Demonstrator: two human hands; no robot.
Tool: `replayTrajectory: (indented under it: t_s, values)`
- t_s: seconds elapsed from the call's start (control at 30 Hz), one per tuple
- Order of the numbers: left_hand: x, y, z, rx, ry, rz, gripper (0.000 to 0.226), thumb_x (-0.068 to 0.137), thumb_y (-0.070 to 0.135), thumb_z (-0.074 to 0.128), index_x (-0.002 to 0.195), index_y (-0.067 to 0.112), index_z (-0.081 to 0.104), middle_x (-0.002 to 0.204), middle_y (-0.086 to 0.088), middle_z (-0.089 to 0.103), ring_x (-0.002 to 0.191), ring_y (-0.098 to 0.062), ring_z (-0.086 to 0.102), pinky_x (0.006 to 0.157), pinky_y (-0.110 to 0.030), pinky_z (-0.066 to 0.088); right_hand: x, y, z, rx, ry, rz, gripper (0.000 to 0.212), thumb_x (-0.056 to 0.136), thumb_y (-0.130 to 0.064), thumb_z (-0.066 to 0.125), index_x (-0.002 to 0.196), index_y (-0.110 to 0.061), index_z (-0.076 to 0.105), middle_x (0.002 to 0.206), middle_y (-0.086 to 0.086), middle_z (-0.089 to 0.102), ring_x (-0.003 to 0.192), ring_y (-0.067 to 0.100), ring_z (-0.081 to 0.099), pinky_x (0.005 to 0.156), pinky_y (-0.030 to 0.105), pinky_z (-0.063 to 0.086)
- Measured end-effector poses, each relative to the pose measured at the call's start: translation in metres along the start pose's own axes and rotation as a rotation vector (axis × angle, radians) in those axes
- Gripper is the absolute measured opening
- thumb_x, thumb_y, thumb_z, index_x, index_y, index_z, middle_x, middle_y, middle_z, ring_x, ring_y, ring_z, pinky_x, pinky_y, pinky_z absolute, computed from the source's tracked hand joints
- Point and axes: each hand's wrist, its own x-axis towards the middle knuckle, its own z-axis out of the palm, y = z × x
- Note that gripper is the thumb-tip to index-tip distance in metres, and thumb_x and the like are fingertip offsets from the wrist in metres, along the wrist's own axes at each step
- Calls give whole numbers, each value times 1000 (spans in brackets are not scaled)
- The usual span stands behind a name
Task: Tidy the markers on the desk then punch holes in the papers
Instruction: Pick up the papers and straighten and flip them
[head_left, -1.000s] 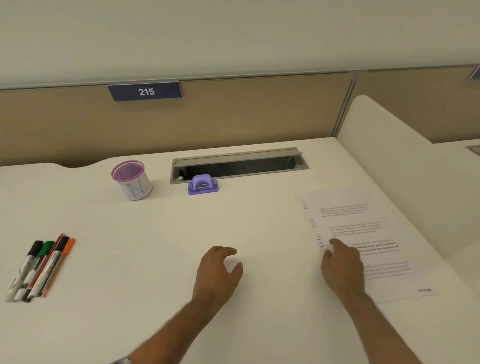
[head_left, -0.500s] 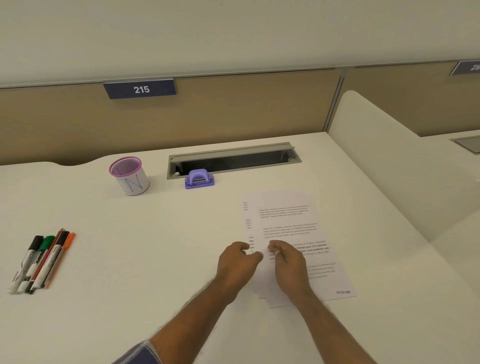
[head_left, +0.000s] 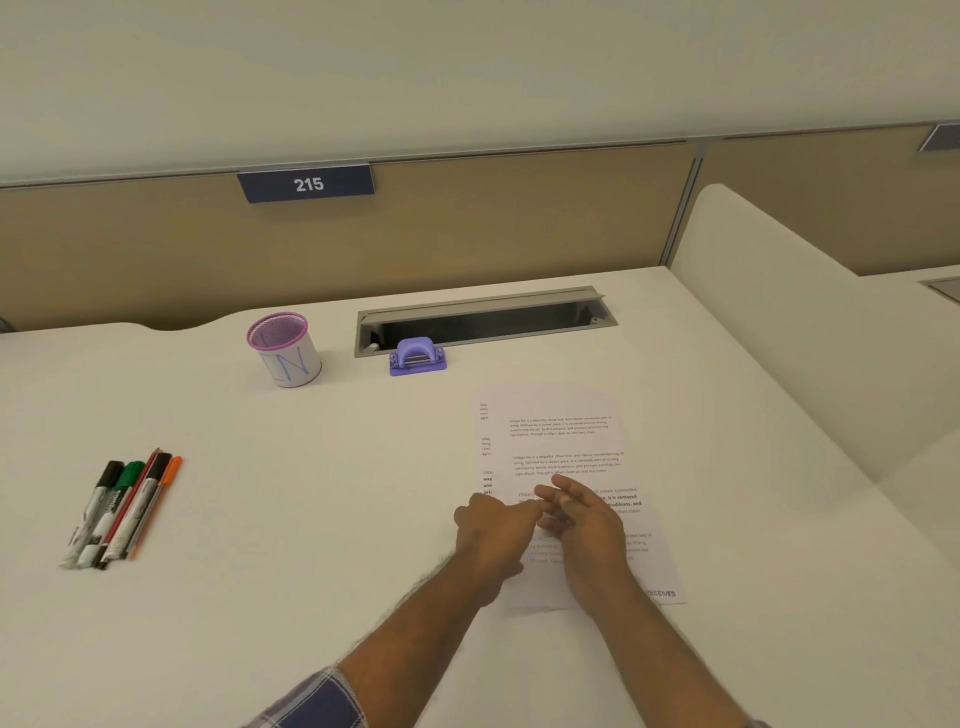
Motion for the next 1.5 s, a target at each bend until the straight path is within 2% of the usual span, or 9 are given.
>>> replayTrajectory:
  t_s: [0.17, 0.27, 0.47, 0.67, 0.8, 0.93, 1.07, 1.33, 1.5]
  values:
    - [4, 0, 0, 34, 54, 21, 55, 56, 45, 61, 101, 13, 64, 103, -6, 67, 94, -25, 62, 68, -30, 52, 3, 0, -6, 119, -28, 39, 26, 93, 8, 40, 108, 1, 59, 91, 20, 68, 72, 26, 64, 61, 31, 52]
    - [13, 0, -3, 356, 247, -5, 51, 68, 47, 57, 110, 17, 56, 114, -4, 57, 116, -27, 44, 89, -41, 47, 3, -1, -8, 130, -39, 48, 25, 92, 8, 40, 108, 1, 59, 91, 21, 68, 71, 27, 63, 60, 30, 54]
    - [22, -9, -7, 587, 273, 29, 60, 73, 48, 60, 121, 16, 47, 125, -5, 45, 123, -27, 40, 95, -46, 45, 4, -29, -9, 148, -31, 53, 7, 90, -7, 58, 94, -7, 64, 75, 10, 66, 60, 19, 58, 53, 27, 49]
    - [25, -9, -13, 727, 252, 90, 62, 74, 49, 67, 120, 12, 48, 123, -7, 45, 120, -27, 44, 93, -40, 44, 25, -56, -51, -1072, 287, -359, 28, 78, -16, 74, 106, -14, 68, 98, 9, 64, 90, 26, 61, 76, 31, 48]
    - [26, 1, -8, 588, 144, 89, 67, 66, 49, 72, 117, 10, 52, 121, -9, 49, 114, -27, 49, 91, -33, 48, 28, -45, -58, -1499, 191, -350, 45, 80, -34, 72, 122, -20, 63, 117, 7, 55, 113, 27, 46, 91, 39, 46]
    - [26, 7, -12, 289, 6, 55, 54, 61, 41, 75, 107, 14, 63, 112, -6, 62, 99, -23, 62, 67, -30, 56, 30, -44, -55, -1506, 201, -355, 45, 82, -34, 70, 124, -19, 62, 120, 6, 53, 115, 27, 44, 90, 38, 46]
    - [24, 15, -21, -81, -170, -64, 20, 83, 19, 73, 99, 13, 64, 94, -8, 72, 80, -24, 70, 66, -34, 58, 31, -45, -54, -1523, 188, -359, 45, 83, -34, 69, 124, -19, 61, 120, 6, 52, 115, 26, 44, 92, 37, 45]
    - [33, 22, -20, -85, -215, -200, 18, 81, 34, 71, 89, 19, 66, 74, 2, 65, 57, -11, 32, 54, -24, 21, 31, -46, -55, -1534, 185, -373, 46, 83, -35, 69, 126, -19, 60, 120, 5, 52, 115, 25, 44, 93, 37, 45]
    - [34, 20, -12, -174, -177, -58, 17, 86, 15, 69, 101, 7, 69, 88, -4, 71, 67, -13, 62, 51, -19, 46, 32, -45, -57, -1537, 182, -373, 46, 83, -37, 69, 125, -21, 60, 118, 4, 52, 114, 24, 44, 92, 36, 46]
